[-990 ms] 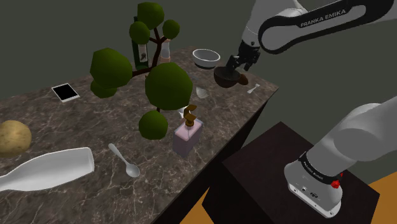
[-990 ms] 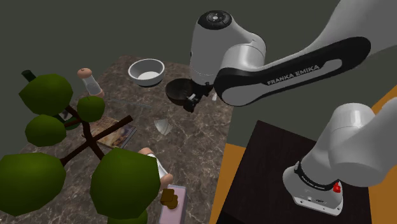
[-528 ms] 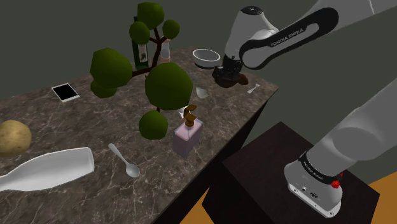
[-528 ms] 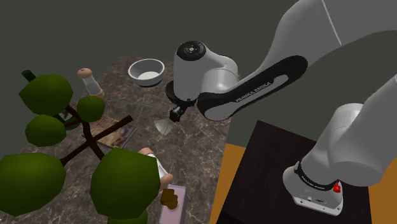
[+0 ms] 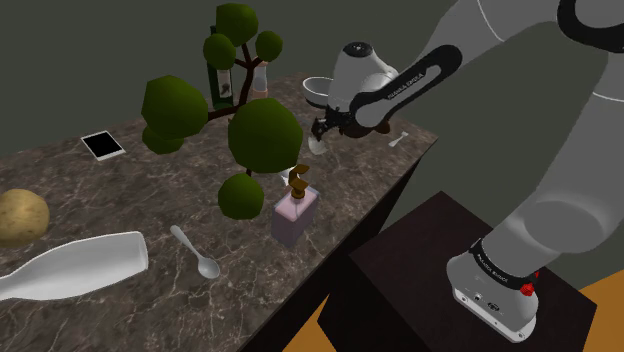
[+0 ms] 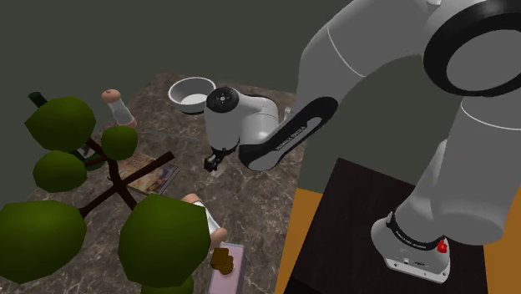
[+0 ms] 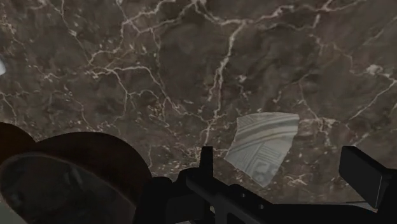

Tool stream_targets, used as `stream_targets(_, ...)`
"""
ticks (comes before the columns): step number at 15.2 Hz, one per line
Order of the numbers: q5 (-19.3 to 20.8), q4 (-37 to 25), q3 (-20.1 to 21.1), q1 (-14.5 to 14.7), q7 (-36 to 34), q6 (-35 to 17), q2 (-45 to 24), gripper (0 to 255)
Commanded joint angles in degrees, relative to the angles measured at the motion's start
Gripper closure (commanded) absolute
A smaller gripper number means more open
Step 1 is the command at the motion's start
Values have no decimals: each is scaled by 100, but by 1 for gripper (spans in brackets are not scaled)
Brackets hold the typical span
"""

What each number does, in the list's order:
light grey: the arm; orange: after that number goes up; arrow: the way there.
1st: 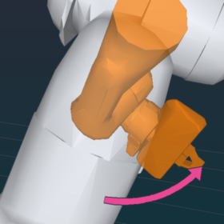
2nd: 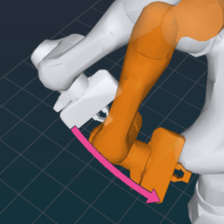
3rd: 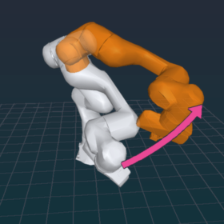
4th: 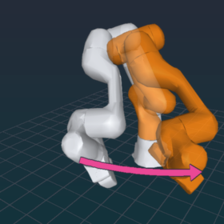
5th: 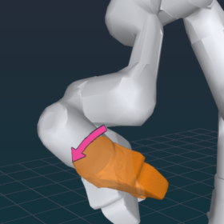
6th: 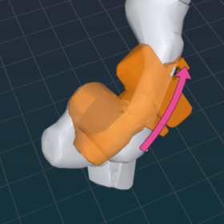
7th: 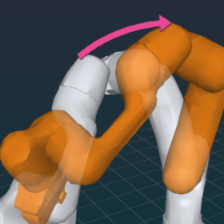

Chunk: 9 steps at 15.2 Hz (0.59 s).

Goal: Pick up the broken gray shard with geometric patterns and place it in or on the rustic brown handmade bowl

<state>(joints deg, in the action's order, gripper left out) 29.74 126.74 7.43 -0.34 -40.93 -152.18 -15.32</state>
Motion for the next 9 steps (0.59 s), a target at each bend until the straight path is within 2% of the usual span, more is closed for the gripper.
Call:
stream_targets(1,235,-380,-113,81,-202,-128,-494,0)
stream_targets(4,468,-955,-273,249,-448,-250,-1169,0)
stream_targets(9,605,-1153,-403,295,-549,-446,-1552,0)
